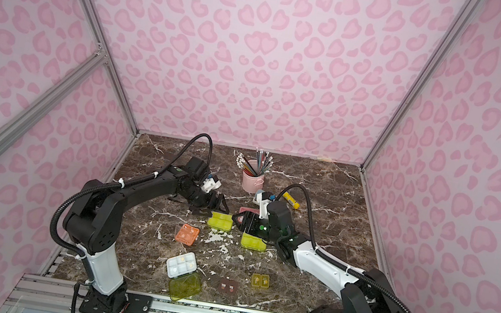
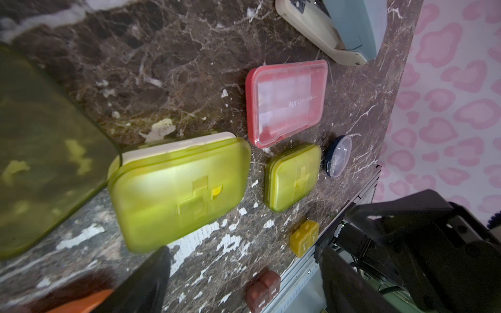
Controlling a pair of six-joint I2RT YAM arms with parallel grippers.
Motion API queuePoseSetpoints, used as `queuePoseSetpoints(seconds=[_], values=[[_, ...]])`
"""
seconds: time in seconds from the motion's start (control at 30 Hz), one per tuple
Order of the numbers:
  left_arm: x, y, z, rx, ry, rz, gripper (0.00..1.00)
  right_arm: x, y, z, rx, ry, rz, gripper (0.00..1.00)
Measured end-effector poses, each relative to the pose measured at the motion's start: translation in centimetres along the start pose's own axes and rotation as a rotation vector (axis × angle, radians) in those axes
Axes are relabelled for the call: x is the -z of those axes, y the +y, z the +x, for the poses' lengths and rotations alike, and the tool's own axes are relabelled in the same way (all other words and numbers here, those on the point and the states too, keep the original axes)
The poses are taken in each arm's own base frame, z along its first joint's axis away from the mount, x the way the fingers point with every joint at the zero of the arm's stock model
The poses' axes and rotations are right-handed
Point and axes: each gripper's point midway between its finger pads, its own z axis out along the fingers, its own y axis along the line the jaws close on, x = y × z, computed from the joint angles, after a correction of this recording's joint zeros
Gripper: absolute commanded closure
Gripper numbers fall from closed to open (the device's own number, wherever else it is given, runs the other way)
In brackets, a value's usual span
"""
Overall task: Close pillboxes
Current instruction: Close the lid on the pillbox, then move the pillbox to the center of the board.
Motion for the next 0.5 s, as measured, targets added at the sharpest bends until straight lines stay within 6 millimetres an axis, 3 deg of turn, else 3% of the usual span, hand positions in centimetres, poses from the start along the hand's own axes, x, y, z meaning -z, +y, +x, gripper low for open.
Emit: queuePoseSetpoints(seconds=[0.3, 0.5], values=[[-2.1, 0.0, -0.3, 0.016, 0.024, 0.013, 0.12, -0.5, -0.2, 0.5, 0.003, 0.022, 0.002, 0.29], [-0.4, 0.1, -0.8, -0.012, -0.019, -0.024, 0.12, -0.2, 0.0, 0.4, 0.019, 0.021, 0.001, 0.28]])
